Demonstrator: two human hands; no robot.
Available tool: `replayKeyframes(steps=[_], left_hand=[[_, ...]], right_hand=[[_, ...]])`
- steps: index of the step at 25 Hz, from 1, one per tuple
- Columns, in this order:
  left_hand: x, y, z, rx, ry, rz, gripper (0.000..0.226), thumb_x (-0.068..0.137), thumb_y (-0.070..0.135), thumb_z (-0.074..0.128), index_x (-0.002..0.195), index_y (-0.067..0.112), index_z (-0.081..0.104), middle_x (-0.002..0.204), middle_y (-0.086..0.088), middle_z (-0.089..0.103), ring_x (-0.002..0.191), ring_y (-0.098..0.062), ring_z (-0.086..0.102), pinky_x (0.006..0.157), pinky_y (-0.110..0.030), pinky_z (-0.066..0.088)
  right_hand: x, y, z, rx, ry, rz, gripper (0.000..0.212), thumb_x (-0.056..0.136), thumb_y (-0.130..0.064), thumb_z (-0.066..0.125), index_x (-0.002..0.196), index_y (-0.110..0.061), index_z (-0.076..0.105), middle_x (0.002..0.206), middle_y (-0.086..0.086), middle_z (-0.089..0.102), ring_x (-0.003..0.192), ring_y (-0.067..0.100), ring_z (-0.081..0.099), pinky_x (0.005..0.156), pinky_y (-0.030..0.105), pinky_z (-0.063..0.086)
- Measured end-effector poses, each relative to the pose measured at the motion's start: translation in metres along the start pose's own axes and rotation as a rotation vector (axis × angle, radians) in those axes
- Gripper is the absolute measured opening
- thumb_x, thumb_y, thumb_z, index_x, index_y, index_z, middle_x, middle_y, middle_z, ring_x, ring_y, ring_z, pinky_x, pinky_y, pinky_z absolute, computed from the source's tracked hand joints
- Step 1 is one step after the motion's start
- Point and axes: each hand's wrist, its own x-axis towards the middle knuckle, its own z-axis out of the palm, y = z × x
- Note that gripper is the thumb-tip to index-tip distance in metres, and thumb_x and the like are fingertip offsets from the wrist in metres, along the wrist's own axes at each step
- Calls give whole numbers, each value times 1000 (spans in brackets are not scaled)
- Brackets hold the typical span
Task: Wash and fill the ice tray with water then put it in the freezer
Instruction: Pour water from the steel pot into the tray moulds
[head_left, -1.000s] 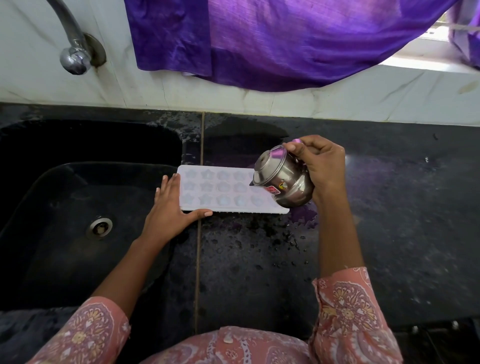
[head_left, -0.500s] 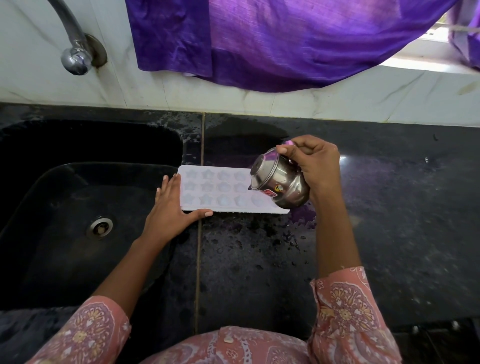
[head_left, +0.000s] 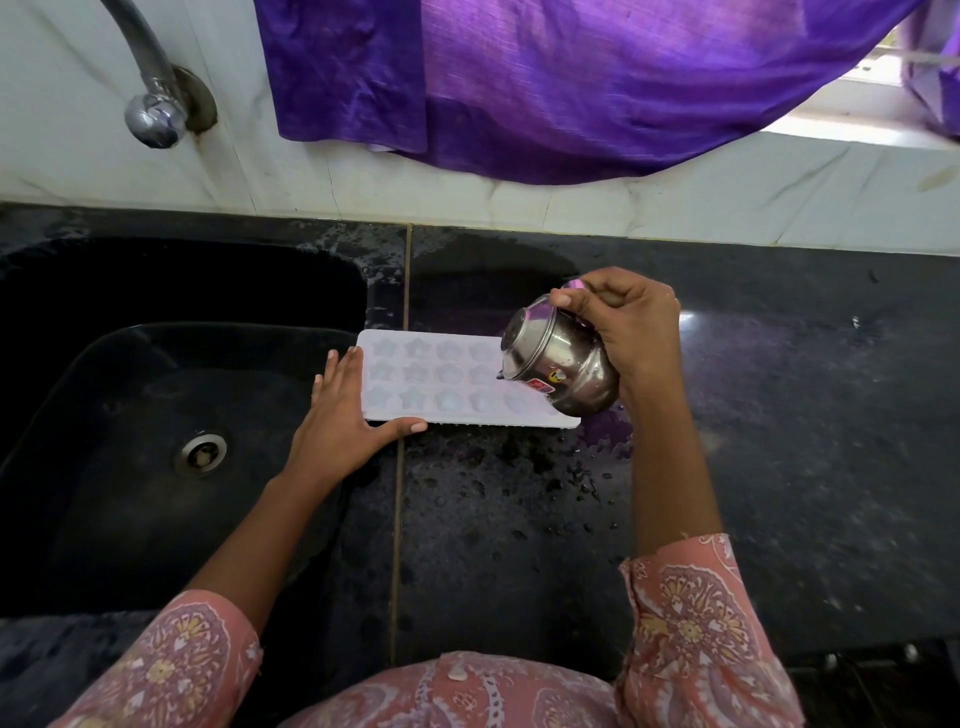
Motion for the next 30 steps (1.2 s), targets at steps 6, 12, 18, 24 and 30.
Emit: replayKeyframes(steps=[6, 12, 18, 24, 30], left_hand=[[-2, 1, -1, -6, 1, 0, 119, 61, 66, 61, 150, 10, 6, 159, -2, 5, 145, -14, -9, 115, -32, -6], [-1, 0, 0, -4, 1, 3, 122, 57, 71, 56, 151, 10, 6, 159, -2, 6, 145, -13, -9, 116, -32, -6], [-1, -1, 0, 1, 2, 6, 122, 57, 71, 55, 150, 10, 7, 159, -2, 6, 145, -14, -9, 116, -34, -5], [-2, 1, 0, 5, 3, 4, 122, 57, 70, 55, 150, 9, 6, 159, -3, 5, 145, -14, -9, 115, -32, -6], [-1, 0, 0, 5, 3, 3, 123, 56, 71, 55, 150, 10, 6, 159, -3, 6, 145, -14, -9, 115, -32, -6]], right_hand=[[1, -1, 0, 0, -2, -9, 13, 69, -13, 79, 69, -22, 69, 64, -10, 69, 71, 12, 67, 70, 27, 55], [1, -3, 0, 12, -2, -16, 10, 69, -13, 79, 72, -16, 70, 64, -10, 70, 70, 12, 67, 69, 27, 54], [1, -4, -1, 6, -1, -23, 12, 69, -13, 79, 70, -19, 70, 64, -10, 70, 71, 13, 67, 69, 27, 54], [1, -5, -2, -18, 4, -32, 12, 69, -15, 79, 70, -22, 70, 64, -11, 70, 72, 13, 67, 71, 29, 55], [2, -2, -2, -22, 5, -28, 11, 69, -15, 79, 70, -21, 70, 68, -7, 71, 74, 16, 68, 72, 32, 55]])
